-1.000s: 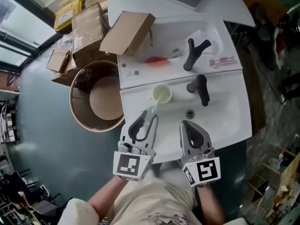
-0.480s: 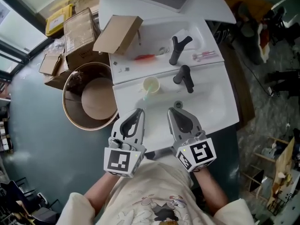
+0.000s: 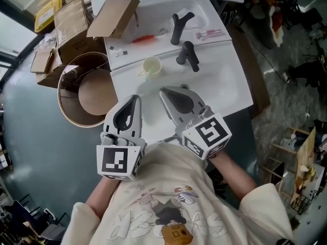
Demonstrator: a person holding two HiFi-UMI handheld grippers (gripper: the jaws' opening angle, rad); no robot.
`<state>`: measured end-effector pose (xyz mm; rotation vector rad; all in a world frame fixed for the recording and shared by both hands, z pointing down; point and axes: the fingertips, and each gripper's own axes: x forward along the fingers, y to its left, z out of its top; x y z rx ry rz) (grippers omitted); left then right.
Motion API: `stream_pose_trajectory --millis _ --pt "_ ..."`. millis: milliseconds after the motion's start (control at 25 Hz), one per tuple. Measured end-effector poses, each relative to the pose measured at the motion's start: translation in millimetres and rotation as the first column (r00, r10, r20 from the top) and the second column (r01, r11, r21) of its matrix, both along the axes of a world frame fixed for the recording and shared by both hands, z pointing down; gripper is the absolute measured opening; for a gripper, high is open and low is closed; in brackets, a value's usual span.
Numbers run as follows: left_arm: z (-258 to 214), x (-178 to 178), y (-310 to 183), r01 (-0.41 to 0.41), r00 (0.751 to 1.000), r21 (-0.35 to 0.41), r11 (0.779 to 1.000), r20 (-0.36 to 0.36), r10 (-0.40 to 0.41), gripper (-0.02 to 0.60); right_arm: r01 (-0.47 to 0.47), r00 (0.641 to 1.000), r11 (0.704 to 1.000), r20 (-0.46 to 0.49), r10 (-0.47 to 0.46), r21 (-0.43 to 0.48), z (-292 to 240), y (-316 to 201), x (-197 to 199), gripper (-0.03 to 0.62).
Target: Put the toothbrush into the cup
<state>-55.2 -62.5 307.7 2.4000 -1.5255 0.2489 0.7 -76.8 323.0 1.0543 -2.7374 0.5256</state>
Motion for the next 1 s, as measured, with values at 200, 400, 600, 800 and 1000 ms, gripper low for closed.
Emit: stream_pose_trajectory --millis 200,400,600,800,1000 --pt "-5 -8 -1 0.021 1.0 0.003 1.0 0.007 -0.021 0.014 0.037 0.999 0.999 0.002 -0.037 0.012 -6 1 -8 0.016" --pt "-8 -6 6 0.013 0.999 -0.023 1.0 -0.031 -0.014 0.014 0.009 1.0 1.0 0.031 -0.008 -0.029 1 9 -10 0.015" --pt "-10 -5 10 0.008 0.999 -0.032 0.999 -0.04 -0.009 0.014 -0.019 0.999 0.999 0.048 0.02 -0.027 -6 15 -7 0.015" --pt "-8 -1 18 -0.019 0.995 -0.06 0.998 -0.101 0.013 0.014 -0.08 0.992 0.996 0.091 0.084 -0.046 -14 31 -3 0.015" --pt "-13 -5 23 -0.029 0.996 -0.051 0.998 -0.091 0.025 0.014 -0.1 0.994 0.995 0.051 0.101 -0.017 -19 39 -15 0.015"
